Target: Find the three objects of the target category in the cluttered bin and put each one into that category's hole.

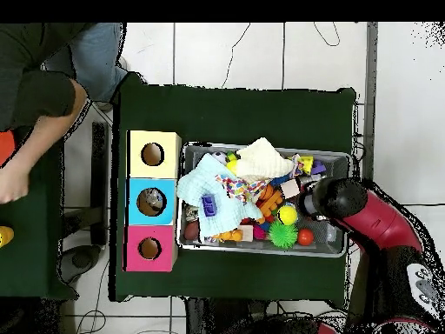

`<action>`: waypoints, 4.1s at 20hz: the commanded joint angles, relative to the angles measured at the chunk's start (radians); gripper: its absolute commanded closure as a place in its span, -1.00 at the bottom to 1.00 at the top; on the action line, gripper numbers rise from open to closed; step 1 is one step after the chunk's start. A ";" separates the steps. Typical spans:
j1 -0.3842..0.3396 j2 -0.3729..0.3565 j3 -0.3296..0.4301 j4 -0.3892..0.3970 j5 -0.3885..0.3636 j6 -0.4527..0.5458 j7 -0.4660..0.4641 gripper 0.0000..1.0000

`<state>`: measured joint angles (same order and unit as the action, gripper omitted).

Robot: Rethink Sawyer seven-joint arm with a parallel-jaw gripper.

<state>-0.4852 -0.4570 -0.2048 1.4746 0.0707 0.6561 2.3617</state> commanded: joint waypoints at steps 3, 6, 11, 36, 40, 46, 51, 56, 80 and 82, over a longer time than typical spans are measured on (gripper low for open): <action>-0.014 0.053 0.084 0.063 -0.003 0.004 0.035 -1.00; -0.011 0.063 0.092 0.075 0.004 -0.023 0.049 -1.00; -0.014 0.079 0.103 0.071 0.010 -0.040 0.052 -1.00; -0.002 0.113 0.114 0.054 0.030 -0.083 0.080 -1.00; 0.006 0.130 0.112 0.038 0.036 -0.089 0.094 -1.00; 0.012 0.141 0.113 0.030 0.043 -0.099 0.103 -1.00; 0.014 0.142 0.107 0.023 0.042 -0.093 0.101 -1.00; 0.012 0.132 0.091 0.035 0.023 -0.098 0.087 -1.00; -0.031 0.178 0.125 0.047 0.018 -0.175 0.064 -1.00; -0.028 0.186 0.127 0.043 0.022 -0.184 0.072 -1.00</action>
<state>-0.5081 -0.3214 -0.1966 1.4941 0.0727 0.5459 2.3617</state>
